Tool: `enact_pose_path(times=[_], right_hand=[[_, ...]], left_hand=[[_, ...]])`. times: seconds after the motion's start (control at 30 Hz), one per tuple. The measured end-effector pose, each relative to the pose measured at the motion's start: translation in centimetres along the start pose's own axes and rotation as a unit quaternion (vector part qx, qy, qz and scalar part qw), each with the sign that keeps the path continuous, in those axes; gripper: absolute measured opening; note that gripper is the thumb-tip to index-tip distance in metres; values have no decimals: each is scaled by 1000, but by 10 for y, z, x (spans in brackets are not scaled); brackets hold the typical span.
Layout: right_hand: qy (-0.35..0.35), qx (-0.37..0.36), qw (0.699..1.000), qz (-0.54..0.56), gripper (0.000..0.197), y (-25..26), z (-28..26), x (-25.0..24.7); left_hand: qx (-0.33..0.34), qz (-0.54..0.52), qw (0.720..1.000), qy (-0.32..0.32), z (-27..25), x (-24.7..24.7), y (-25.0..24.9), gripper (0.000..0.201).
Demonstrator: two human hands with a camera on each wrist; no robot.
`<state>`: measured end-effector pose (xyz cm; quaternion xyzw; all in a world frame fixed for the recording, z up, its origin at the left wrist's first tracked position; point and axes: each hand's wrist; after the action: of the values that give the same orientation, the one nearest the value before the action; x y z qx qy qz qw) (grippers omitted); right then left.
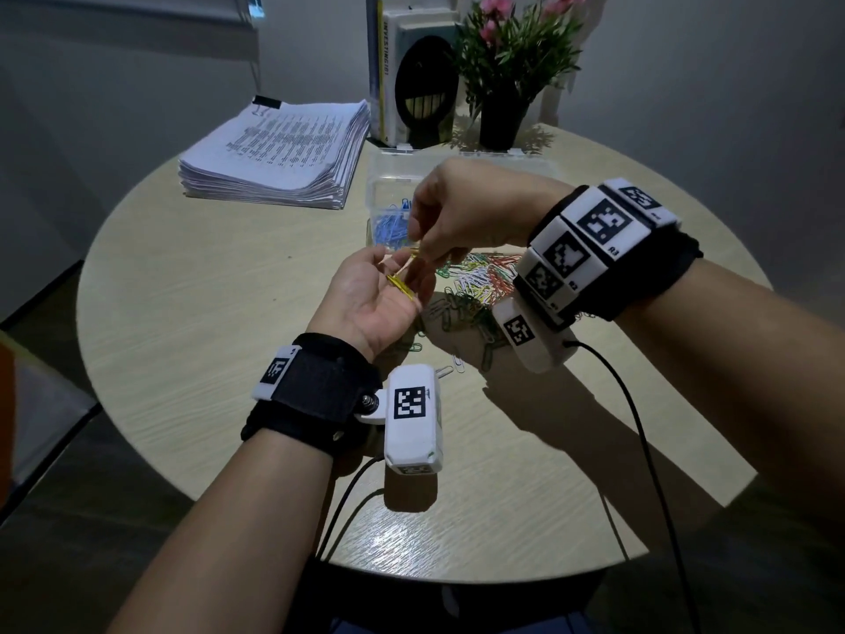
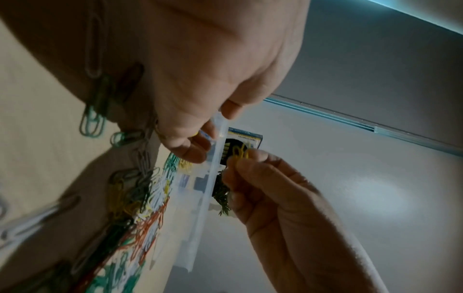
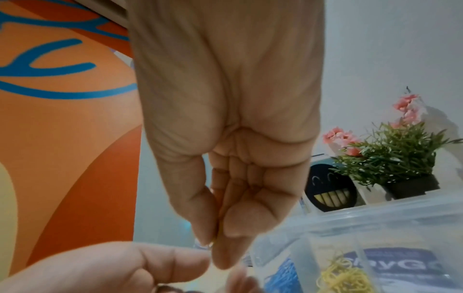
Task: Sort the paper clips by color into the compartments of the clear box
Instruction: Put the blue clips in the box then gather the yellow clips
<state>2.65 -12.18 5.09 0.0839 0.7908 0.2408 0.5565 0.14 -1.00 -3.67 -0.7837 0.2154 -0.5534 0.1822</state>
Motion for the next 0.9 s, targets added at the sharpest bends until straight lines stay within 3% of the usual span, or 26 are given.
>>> enact_pose_path(times=[0.17,0.33,0.47,0.67,0.8,0.9], right_hand=[[-30,27,999,-31,10,-9,2,0],[46,48,976,-206,14,-24,-2,15],[55,31,960,-274,20,-32,-4,30],[59,43,967,-243,6,-41,1,29],[21,55,988,-145,4,-49,2,6],[-6,60,984,-168,13,-56,5,1]], left_hand=[[-10,-17,1000,-10,4,1,0,41],[-2,-33,999,-25,8,3,-3,38],[0,-34,999,-22,12,6,-2,35],[-2,-28,1000,-4,14,3,3,36],[-1,-28,1000,9,12,2,5,35],[-7,-12,1000,16,10,2,9,35]])
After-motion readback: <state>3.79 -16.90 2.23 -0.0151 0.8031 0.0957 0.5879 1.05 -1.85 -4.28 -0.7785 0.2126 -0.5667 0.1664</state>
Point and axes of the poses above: each hand's wrist, its own z-axis towards the middle knuckle, its own x-axis out of the palm, y = z × x, and after that the axes turned 13 degrees about x, right-handed
